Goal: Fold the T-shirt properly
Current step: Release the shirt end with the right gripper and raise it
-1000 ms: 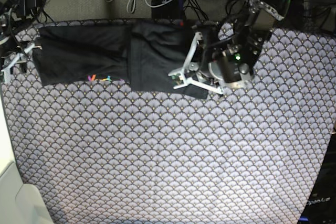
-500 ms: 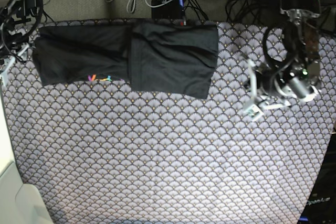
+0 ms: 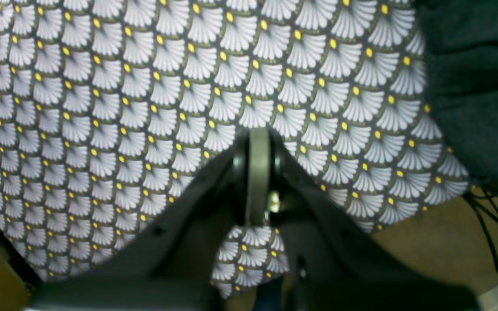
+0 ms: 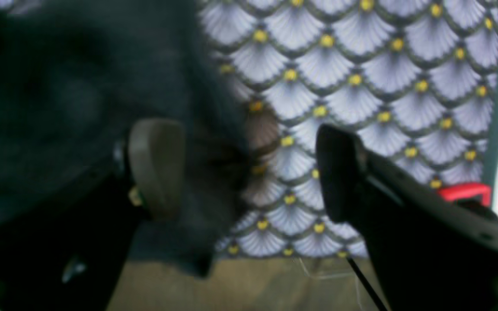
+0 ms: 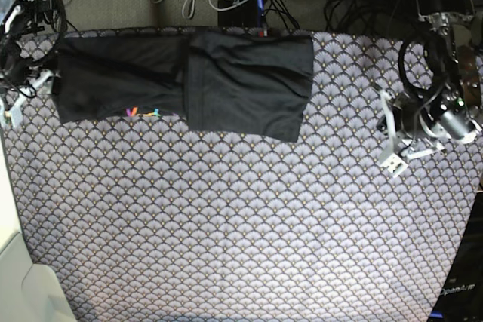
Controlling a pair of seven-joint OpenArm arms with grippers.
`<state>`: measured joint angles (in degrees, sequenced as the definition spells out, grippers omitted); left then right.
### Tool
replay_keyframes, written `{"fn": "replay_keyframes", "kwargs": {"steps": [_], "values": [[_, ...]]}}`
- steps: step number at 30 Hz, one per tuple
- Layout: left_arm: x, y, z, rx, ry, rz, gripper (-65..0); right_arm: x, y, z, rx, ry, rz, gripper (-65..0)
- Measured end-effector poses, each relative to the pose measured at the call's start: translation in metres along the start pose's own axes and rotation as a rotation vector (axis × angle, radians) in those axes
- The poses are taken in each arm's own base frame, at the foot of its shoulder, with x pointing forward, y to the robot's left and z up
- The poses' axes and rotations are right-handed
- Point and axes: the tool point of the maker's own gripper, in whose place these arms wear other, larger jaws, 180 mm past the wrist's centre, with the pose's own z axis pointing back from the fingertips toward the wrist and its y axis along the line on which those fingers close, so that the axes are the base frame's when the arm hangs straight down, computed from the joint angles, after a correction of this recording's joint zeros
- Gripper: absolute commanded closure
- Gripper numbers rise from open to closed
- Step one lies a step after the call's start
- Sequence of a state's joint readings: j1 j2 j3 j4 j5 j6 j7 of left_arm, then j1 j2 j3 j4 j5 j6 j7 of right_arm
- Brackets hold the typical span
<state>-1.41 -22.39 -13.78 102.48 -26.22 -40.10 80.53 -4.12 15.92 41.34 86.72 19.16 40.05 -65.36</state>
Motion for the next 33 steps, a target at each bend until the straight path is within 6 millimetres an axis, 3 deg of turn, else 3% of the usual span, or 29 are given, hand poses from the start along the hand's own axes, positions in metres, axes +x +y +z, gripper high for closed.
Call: {"fn": "replay_keyframes", "kwargs": {"steps": [4,8,12,23,26,30,33], "values": [[-0.004,-0.002,-0.001,-0.006,0.009,0.002,-0.5,-0.018,-0.006,-0.007,0.004,0.069,-0.019,-48.1],[-0.004,-0.002,-0.001,-0.005,0.009,0.002,-0.5,-0.010,-0.001,-0.009,0.021,0.036,-0.026,-48.1],[-0.002,-0.001,0.000,-0.003,0.004,0.001,-0.5,-0.020,0.007,-0.012,0.037,0.070,-0.035,-48.1],[-0.001,0.000,0.000,0.000,0.002,0.000,-0.5,-0.021,0.012,-0.013,0.046,0.076,-0.039,-48.1],[-0.001,0.000,0.000,-0.001,0.002,0.001,-0.5,-0.016,0.009,-0.007,0.027,0.069,-0.023,-48.1],[-0.001,0.000,0.000,0.000,0.003,0.001,-0.5,0.021,0.010,0.018,0.017,-0.058,0.028,-48.1],[0.000,0.000,0.000,-0.001,0.001,0.001,-0.5,0.020,0.014,0.024,0.021,-0.047,0.043,-48.1]]}}
